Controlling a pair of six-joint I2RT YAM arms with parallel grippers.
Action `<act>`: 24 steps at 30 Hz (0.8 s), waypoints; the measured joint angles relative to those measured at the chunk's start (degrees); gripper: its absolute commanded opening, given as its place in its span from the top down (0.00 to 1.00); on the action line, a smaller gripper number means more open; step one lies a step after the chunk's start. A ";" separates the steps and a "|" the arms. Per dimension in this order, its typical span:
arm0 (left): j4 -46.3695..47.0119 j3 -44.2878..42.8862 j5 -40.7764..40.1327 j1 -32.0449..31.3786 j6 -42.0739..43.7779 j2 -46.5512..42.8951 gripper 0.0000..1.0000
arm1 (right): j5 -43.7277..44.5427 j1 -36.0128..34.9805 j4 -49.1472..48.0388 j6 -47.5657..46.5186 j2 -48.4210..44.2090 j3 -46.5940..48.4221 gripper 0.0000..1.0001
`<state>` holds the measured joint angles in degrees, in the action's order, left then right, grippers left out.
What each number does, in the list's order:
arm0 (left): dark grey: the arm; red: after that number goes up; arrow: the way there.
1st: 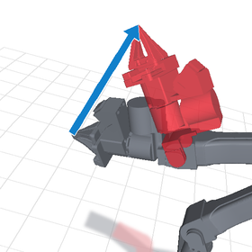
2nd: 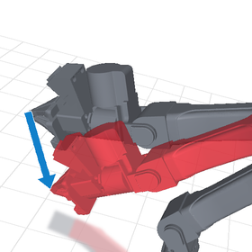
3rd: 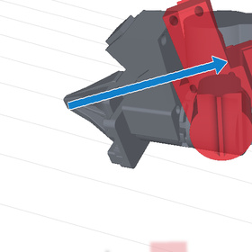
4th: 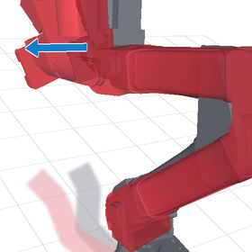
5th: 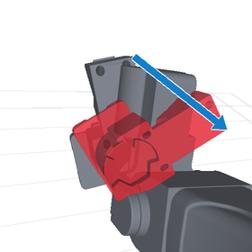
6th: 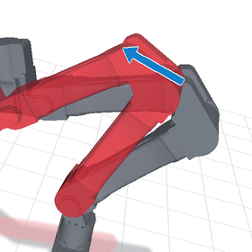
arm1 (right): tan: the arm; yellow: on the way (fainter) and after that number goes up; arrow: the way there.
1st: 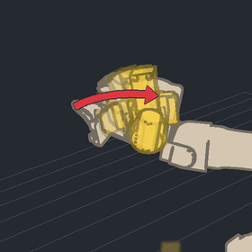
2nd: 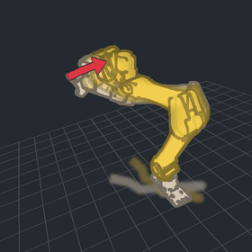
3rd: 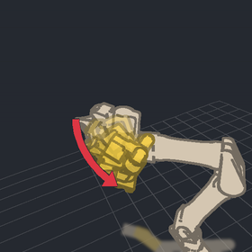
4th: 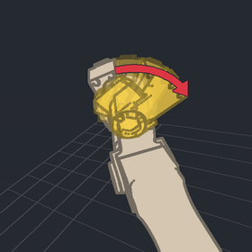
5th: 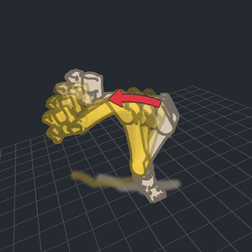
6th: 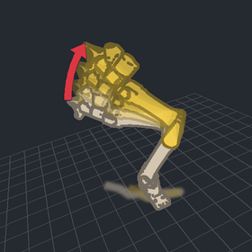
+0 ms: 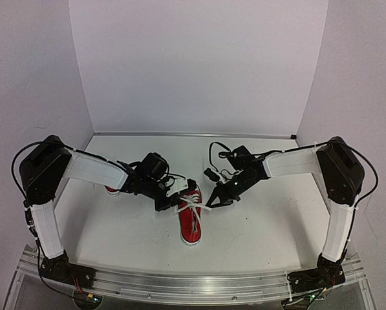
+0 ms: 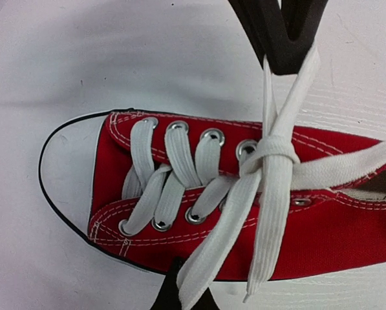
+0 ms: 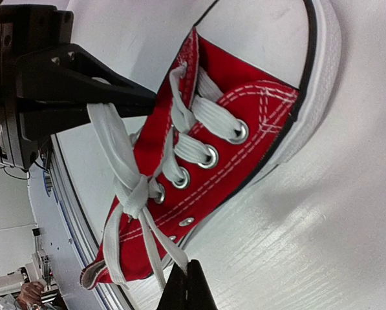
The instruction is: Tie the shoes
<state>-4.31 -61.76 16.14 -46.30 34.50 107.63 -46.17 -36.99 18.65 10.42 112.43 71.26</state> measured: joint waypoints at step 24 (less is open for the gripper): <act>2.95 6.54 -7.24 -0.59 -7.26 -5.31 1.00 | 3.74 2.64 -5.00 1.70 -4.45 -8.84 1.00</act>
<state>-1.36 -55.22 8.90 -46.89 27.24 102.32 -42.44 -34.35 13.65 12.12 107.98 62.43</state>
